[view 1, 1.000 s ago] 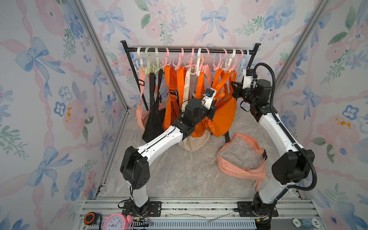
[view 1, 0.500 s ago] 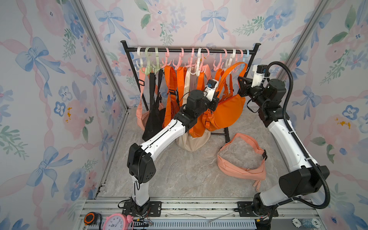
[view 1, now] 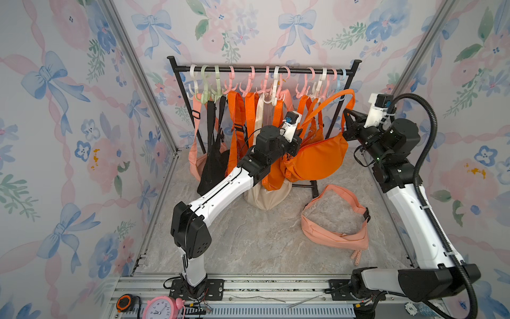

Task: Take the bag off the hook
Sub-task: Pick up the bag from the hook, then place the bag inside the bag.

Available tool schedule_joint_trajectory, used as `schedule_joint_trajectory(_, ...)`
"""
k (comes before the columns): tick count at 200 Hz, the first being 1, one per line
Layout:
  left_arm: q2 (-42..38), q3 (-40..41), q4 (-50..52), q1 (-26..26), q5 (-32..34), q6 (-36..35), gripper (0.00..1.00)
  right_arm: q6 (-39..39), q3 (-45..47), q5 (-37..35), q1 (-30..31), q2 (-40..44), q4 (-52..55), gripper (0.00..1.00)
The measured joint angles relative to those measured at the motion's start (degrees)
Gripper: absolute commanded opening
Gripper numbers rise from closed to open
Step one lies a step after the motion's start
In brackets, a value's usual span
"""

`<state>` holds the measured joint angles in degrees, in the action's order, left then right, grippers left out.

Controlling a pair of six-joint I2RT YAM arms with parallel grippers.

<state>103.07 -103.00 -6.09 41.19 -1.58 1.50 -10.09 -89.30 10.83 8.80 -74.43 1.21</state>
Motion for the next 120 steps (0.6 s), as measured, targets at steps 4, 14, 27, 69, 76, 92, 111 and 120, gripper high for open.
schedule_joint_trajectory(4, -0.42, 0.22, 0.02, 0.09, 0.0, -0.02, 0.0, -0.15, 0.15, -0.26, 0.0, 0.87, 0.48, 0.0)
schedule_joint_trajectory(14, -1.53, 0.87, -0.15, 0.48, 0.0, -0.26, 0.0, -0.48, 0.55, -0.87, 0.0, 2.82, 1.79, 0.0)
schedule_joint_trajectory(27, -3.04, 1.99, -0.48, 1.33, -0.02, -0.66, 0.0, -1.09, 1.22, -1.81, 0.0, 5.33, 3.52, 0.0)
schedule_joint_trajectory(69, -6.16, 4.79, -2.62, 5.27, -0.46, -1.88, 0.0, -3.37, 6.12, -5.35, 0.0, 14.21, 9.92, 0.0)
schedule_joint_trajectory(76, -6.45, 5.22, -2.99, 6.19, -0.42, -2.38, 0.0, -3.76, 7.23, -5.84, 0.0, 15.85, 11.19, 0.0)
schedule_joint_trajectory(92, -7.19, 6.67, -3.5, 8.55, -0.22, -3.48, 0.0, -4.52, 10.01, -6.95, 0.0, 19.65, 13.51, 0.0)
schedule_joint_trajectory(111, -8.13, 8.79, -4.11, 11.04, -0.24, -4.11, 0.0, -4.98, 12.87, -7.89, 0.0, 24.28, 16.55, 0.0)
schedule_joint_trajectory(120, -8.76, 10.23, -4.72, 12.22, -0.2, -4.33, 0.0, -4.98, 14.19, -8.35, 0.0, 26.56, 18.01, 0.0)
